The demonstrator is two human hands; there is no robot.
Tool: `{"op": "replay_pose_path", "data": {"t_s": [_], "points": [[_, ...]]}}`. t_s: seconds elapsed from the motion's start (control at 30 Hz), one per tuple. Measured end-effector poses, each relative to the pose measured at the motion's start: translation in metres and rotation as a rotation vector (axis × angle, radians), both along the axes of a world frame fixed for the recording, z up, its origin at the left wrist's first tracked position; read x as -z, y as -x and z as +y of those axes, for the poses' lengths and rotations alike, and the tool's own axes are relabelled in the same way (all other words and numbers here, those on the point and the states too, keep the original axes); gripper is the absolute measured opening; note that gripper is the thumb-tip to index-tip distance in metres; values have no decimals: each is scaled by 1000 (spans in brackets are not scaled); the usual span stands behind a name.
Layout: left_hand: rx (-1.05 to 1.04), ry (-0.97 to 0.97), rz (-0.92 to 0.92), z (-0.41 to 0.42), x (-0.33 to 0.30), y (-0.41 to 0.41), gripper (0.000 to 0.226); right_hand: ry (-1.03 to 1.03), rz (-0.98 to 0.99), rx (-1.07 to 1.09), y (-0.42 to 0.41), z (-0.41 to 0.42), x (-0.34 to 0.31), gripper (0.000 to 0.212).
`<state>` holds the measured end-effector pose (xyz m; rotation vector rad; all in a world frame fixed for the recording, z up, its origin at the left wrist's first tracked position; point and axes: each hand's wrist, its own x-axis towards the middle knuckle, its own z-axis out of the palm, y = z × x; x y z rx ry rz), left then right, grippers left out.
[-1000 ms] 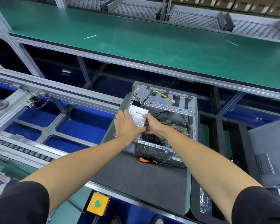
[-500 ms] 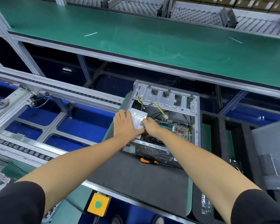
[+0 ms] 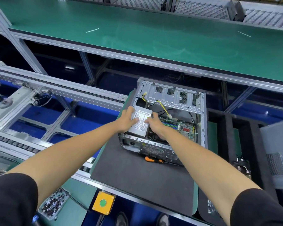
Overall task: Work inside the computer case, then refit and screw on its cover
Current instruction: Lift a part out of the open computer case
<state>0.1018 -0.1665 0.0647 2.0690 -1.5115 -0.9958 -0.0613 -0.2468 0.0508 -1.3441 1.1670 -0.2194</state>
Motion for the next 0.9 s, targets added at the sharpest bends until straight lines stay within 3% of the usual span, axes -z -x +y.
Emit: {"op": "replay_pose_path", "data": {"t_s": [0.13, 0.27, 0.37, 0.43, 0.53, 0.6, 0.9], "points": [[8, 9, -44, 2, 0, 5, 48, -116, -66, 188, -14, 7, 6, 65], [88, 28, -133, 5, -6, -1, 25, -59, -47, 271, -21, 6, 7, 50], [60, 103, -87, 7, -9, -6, 18, 7, -22, 266, -21, 4, 9, 36], [-29, 119, 53, 10, -9, -8, 31, 30, -34, 280, -24, 2, 10, 23], [-179, 126, 348, 13, -9, -7, 67, 20, -86, 306, -29, 0, 9, 17], [-235, 92, 426, 12, -10, -5, 81, -16, -154, 318, -30, 3, 12, 12], [-310, -91, 458, -1, -4, -16, 67, -33, -213, 450, -38, 5, 11, 19]]}}
